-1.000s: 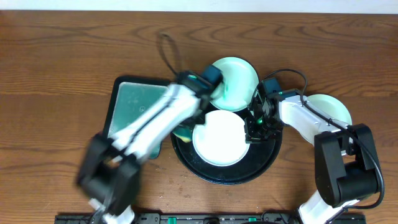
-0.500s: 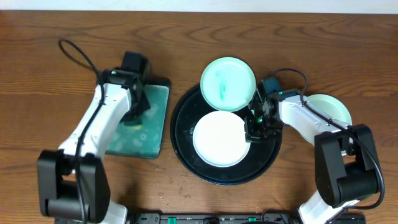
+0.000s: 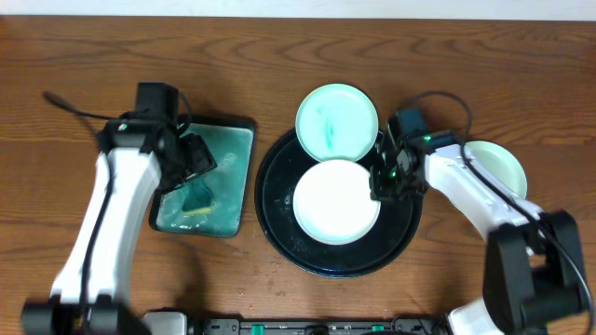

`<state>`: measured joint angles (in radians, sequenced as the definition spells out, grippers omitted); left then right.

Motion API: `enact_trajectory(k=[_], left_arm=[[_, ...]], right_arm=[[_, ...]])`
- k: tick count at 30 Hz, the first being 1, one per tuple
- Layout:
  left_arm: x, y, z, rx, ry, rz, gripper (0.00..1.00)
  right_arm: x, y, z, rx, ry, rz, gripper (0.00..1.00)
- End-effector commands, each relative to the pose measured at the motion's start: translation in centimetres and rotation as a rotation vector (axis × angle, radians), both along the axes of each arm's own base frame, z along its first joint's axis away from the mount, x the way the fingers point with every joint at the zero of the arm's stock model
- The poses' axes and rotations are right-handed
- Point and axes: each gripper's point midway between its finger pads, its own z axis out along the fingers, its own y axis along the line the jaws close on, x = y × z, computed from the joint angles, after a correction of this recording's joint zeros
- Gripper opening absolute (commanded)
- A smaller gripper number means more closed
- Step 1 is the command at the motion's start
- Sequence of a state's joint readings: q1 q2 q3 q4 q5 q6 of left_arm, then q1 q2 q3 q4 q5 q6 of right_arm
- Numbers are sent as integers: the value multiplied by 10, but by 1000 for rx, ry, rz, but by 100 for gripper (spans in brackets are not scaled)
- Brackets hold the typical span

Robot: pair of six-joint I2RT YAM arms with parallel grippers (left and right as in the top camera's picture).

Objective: Clean dirty plates on tray and stack at the side
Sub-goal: 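Lift the white plate with the right gripper and dip it in basin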

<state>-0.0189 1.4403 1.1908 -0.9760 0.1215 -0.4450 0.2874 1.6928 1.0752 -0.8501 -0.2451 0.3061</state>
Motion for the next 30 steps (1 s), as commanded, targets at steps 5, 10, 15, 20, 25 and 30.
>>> enact_trajectory(k=[5,10,15,20,25,30], left_arm=[[-21,-3,92,-26,-308,-13,79],[-41,-3,127,-27,-447,-15,79],[-56,-2,146,-28,-526,-15,79],[-60,-2,152,-28,-551,-16,80],[-59,-2,151,-28,-546,-16,80],[-59,-2,151,-28,-546,-16,80]], right_arm=[[67,58,109,107,-350,38,1],[94,121,145,189,-577,89,1],[101,189,140,201,-733,179,1],[114,220,130,27,-943,271,1],[109,231,162,-113,-1128,383,1],[99,230,211,-245,-1294,423,1]])
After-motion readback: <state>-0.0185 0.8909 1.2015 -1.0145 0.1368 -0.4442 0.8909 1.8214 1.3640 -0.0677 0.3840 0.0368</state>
